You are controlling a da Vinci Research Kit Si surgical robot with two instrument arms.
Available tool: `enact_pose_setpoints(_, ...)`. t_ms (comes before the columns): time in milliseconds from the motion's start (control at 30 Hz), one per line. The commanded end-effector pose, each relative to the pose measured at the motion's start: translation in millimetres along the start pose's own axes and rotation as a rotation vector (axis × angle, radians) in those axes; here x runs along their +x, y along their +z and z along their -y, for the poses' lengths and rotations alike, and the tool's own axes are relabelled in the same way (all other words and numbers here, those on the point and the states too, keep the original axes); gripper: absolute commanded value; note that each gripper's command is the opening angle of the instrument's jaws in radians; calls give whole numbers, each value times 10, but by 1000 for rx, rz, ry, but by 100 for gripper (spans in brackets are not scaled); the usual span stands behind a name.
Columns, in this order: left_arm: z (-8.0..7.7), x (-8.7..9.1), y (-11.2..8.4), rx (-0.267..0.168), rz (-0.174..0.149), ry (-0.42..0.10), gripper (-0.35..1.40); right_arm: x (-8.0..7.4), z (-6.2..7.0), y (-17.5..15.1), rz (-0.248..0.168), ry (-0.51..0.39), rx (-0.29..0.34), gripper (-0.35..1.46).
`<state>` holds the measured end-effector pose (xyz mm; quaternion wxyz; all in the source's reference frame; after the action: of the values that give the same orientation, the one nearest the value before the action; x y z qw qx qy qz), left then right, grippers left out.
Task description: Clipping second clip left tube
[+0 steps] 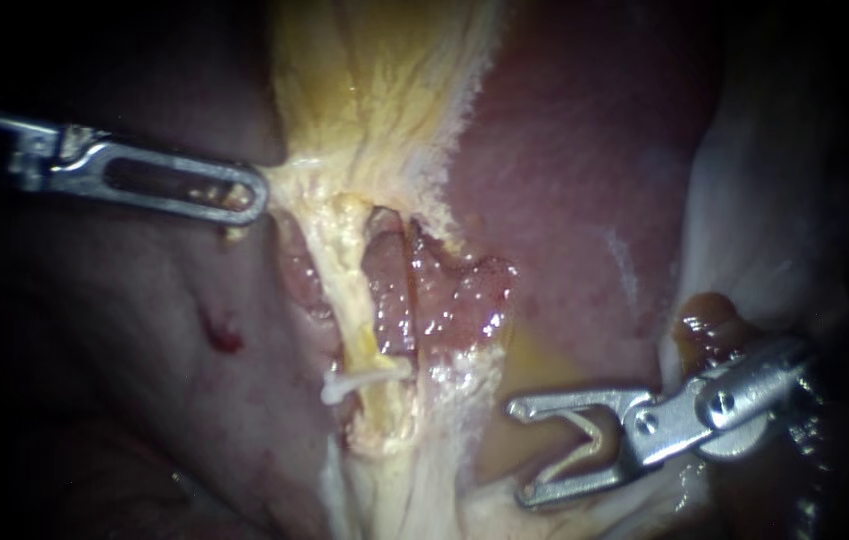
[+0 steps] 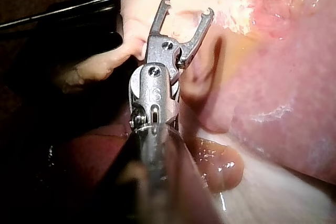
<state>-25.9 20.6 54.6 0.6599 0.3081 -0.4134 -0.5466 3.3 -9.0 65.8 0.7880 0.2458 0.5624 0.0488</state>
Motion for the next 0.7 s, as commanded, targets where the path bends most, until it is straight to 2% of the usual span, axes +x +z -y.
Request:
enact_pose_setpoints(33,4,0,-2,3,4,-2,-35,0,0,0,0,0,0,50)
enact_pose_setpoints(167,15,1,-4,7,23,-9,-35,0,0,0,0,0,0,50)
enact_pose_setpoints(267,18,1,0,14,25,-11,-35,0,0,0,0,0,0,50)
enact_pose_setpoints(700,18,2,6,20,25,-11,-35,5,-4,9,-6,3,-6,50)
